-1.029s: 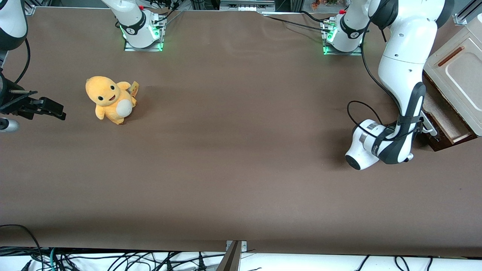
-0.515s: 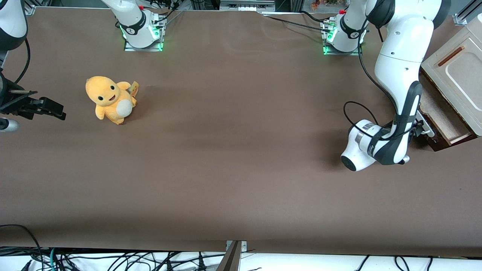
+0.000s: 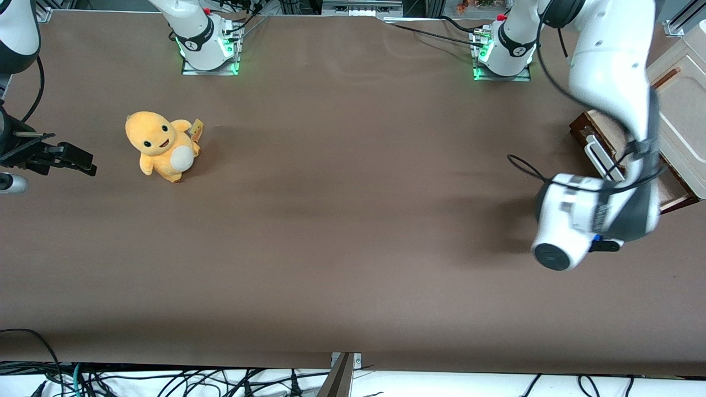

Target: Open lower drawer with left arm only

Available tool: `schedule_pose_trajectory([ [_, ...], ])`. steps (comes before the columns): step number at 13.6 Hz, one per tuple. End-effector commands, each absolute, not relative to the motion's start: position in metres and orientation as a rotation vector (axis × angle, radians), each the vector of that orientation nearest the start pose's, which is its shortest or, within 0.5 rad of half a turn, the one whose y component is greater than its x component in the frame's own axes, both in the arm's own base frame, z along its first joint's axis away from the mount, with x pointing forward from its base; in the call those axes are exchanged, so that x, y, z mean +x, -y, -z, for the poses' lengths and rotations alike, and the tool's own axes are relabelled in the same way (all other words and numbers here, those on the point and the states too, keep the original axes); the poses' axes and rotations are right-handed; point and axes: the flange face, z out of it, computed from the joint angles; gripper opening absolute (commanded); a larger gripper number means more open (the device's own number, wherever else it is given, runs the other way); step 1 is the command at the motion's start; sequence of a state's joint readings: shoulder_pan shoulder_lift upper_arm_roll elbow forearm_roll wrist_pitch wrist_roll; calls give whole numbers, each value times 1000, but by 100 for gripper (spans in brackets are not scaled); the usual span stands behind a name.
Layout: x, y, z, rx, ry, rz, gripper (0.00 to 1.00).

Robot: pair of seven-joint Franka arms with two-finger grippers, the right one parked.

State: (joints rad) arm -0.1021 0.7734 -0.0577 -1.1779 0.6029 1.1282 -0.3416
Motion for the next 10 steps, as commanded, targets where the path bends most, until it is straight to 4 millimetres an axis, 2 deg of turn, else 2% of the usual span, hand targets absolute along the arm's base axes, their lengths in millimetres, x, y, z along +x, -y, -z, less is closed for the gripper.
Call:
schedule_pose_trajectory([
  [1,673,20,-384,-2494,290,-734,100],
  [4,679,18,-455,-2796,374,-639,100],
  [6,678,18,-497,-2891,387,-499,100],
  [10,674,18,-541,-2989,397,-328,100],
])
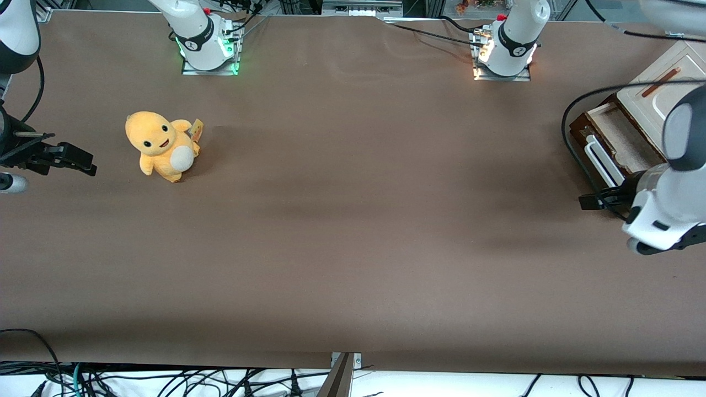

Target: Open lower drawer with left arm only

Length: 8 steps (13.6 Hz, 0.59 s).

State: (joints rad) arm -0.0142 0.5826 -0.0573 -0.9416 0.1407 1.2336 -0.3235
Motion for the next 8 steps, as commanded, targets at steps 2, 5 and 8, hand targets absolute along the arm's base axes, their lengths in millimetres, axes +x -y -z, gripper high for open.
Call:
schedule_pose_trajectory([
  [2,657,16,-565,-3067,387,-239,100],
  [5,608,7,-572,-3122,191,-54,100],
  [8,589,-6,-584,-3127,97,-36,100],
])
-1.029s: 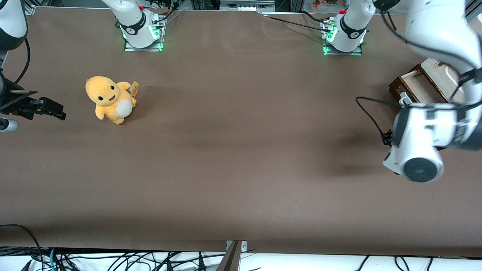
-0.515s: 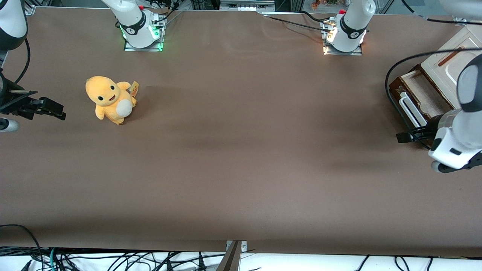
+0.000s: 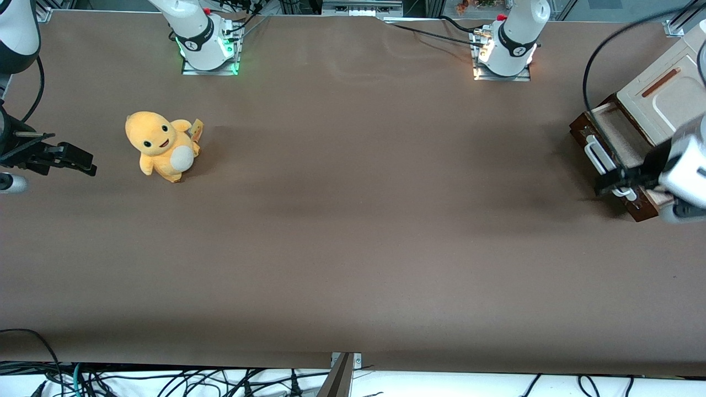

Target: Open lower drawer with left arm only

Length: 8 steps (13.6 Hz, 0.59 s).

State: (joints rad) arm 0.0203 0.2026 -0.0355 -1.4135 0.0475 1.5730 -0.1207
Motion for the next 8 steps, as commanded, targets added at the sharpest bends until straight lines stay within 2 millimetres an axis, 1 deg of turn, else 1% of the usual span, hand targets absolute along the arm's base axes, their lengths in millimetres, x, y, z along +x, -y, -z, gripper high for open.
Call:
schedule_pose_trajectory([
  [1,583,-4,-594,-3128,88,-9,100],
  [2,582,3,-597,-3140,75,-7,100],
  [4,574,3,-612,-3186,88,18,100],
  [6,574,4,-610,-3192,88,8,100],
  [8,579,-2,-599,-3193,101,-33,100],
])
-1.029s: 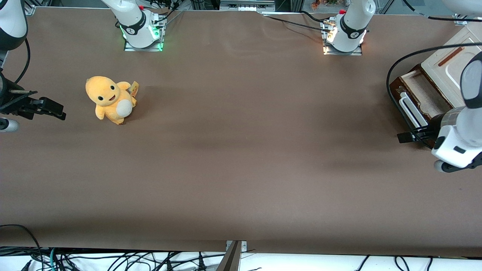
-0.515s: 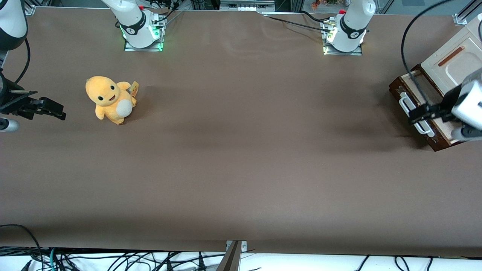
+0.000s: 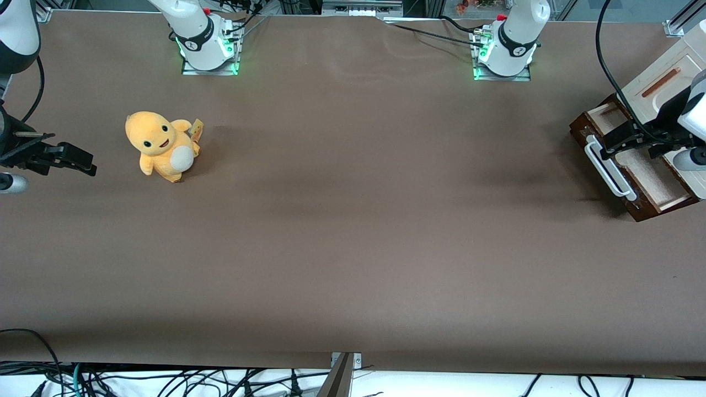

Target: Open lower drawer with left arm only

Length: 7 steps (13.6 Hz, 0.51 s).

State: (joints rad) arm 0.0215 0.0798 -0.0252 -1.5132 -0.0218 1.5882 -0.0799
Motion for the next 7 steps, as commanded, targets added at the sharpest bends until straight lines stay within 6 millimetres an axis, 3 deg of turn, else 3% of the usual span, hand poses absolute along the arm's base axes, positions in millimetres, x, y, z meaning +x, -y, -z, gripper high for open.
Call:
schedule_pose_trajectory([
  [1,582,-3,-594,-3190,103,-60,100],
  [7,577,0,-592,-3185,88,-126,100],
])
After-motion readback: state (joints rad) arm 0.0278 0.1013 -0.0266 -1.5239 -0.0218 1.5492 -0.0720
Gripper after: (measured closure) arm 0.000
